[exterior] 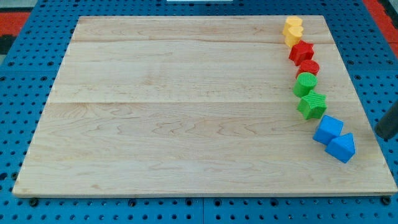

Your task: Slide the blue cube to the center left

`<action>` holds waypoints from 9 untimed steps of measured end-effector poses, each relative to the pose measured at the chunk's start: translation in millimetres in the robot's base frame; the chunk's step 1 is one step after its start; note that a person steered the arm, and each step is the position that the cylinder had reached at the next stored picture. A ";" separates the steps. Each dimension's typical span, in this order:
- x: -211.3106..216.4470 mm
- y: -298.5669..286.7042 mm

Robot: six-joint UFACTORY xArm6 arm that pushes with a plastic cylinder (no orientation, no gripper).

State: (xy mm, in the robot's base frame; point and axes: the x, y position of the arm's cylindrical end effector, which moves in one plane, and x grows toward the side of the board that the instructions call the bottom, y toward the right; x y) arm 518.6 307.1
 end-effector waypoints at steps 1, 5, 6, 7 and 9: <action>19.7 -11.2; 1.4 -97.7; 2.2 -154.5; -3.3 -168.6; -59.5 -170.0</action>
State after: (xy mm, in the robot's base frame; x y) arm 459.1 137.0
